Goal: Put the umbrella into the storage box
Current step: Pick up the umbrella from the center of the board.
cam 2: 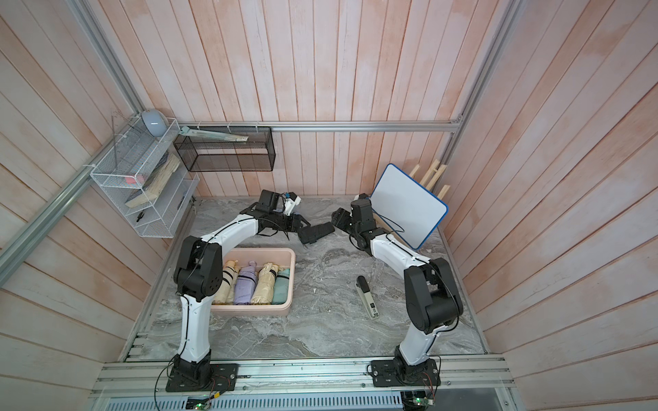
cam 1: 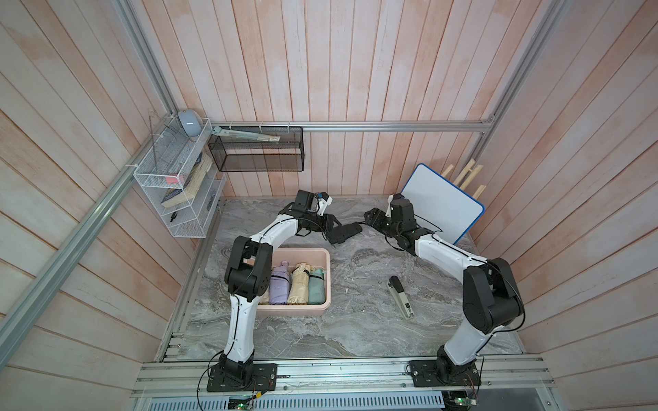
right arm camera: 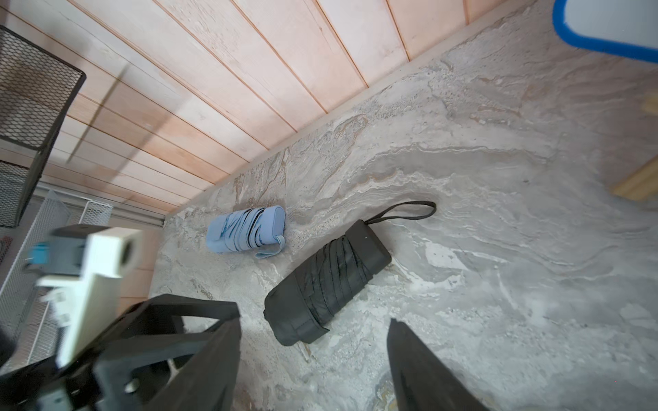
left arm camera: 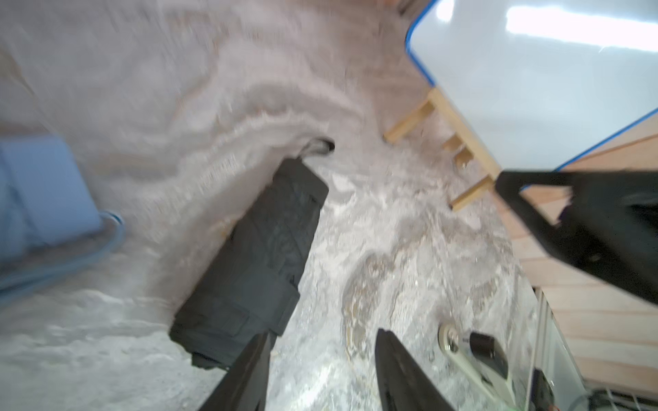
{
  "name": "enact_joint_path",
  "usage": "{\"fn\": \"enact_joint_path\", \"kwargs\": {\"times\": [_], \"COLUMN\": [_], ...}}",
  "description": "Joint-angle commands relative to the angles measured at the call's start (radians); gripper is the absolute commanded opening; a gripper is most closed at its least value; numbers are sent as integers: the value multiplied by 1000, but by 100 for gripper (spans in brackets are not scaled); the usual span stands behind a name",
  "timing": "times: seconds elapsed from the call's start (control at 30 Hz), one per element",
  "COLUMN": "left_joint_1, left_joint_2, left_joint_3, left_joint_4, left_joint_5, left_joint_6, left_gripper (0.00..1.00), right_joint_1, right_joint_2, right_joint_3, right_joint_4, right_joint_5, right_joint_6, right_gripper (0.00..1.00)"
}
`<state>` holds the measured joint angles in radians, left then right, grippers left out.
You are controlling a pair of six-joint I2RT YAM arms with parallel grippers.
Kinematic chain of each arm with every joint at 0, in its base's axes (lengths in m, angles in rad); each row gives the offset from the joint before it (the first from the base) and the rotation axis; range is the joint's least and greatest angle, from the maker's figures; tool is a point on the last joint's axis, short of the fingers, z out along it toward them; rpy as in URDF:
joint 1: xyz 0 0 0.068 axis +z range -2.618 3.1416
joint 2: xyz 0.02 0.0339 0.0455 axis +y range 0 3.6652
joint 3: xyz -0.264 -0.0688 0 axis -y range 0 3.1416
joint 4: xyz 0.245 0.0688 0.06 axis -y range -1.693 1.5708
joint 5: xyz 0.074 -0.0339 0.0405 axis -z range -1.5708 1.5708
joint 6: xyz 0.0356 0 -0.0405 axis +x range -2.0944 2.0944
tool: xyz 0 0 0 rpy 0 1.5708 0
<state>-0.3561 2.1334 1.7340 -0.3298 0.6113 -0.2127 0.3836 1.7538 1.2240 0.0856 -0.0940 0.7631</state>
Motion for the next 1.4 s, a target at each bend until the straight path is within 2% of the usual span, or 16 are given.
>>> {"fn": "enact_joint_path", "kwargs": {"times": [0.0, 0.13, 0.37, 0.53, 0.73, 0.97, 1.17, 1.37], "left_joint_1": [12, 25, 54, 81, 103, 118, 127, 135], "left_joint_2": [-164, -299, -528, -677, -814, -935, -1015, -1078], "left_joint_3": [-58, -165, -370, -515, -603, -661, -716, -768], "left_joint_4": [202, 317, 322, 273, 169, 61, 28, 16], "left_joint_5": [-126, -249, -429, -513, -592, -690, -720, -723], "left_joint_6": [-84, -174, -246, -288, -304, -324, -337, -348], "left_gripper": [56, 57, 58, 58, 58, 59, 60, 61], "right_joint_1": [28, 63, 109, 124, 148, 168, 187, 200], "right_joint_2": [84, 201, 391, 518, 645, 793, 755, 616], "right_joint_3": [99, 239, 463, 584, 746, 998, 970, 775], "right_joint_4": [-23, -48, -126, -171, -273, -531, -658, -721], "right_joint_5": [-33, -81, -193, -256, -277, -234, -166, -112], "right_joint_6": [23, -71, -207, -234, -280, -326, -377, -404], "right_gripper": [69, 68, 65, 63, 63, 63, 63, 63]}}
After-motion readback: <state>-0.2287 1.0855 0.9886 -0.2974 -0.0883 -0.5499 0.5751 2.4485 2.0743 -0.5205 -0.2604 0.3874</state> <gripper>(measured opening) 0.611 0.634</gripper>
